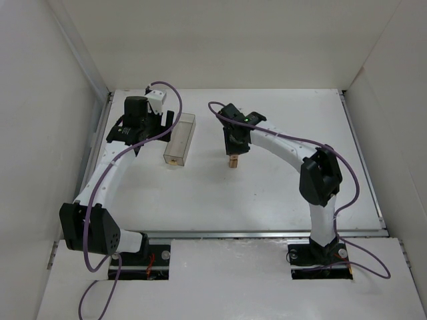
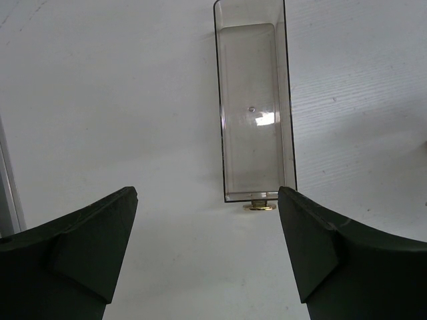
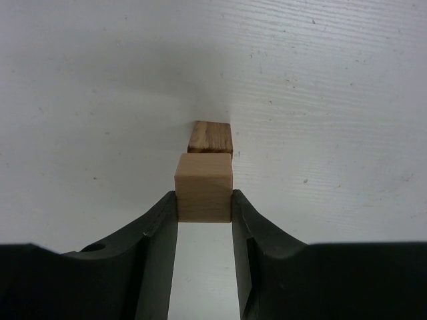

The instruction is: Build the wood block tower

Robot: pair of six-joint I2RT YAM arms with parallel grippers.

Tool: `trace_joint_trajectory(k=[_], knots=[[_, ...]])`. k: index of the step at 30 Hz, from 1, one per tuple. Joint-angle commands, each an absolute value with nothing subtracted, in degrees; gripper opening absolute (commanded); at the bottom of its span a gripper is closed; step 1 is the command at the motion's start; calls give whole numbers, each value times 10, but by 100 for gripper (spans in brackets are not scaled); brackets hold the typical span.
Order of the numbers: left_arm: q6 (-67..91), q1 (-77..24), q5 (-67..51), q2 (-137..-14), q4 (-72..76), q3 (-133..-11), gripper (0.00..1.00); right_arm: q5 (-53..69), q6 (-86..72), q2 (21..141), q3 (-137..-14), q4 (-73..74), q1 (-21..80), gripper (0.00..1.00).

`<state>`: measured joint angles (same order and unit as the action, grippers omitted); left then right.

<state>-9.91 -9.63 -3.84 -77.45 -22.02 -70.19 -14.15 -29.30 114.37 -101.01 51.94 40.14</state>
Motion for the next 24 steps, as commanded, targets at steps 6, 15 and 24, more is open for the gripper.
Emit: trace_joint_trajectory(k=[6,15,24], knots=[[-91,-97,-41,-768,-202,-700,84,-137,-288,1144,-1017,515,405,8],[-91,-97,-41,-768,-202,-700,84,-144,-288,1156,-1017,515,405,8],[-91,-97,-41,-768,-202,-700,84,-144,-288,1156,-1012,515,405,17]])
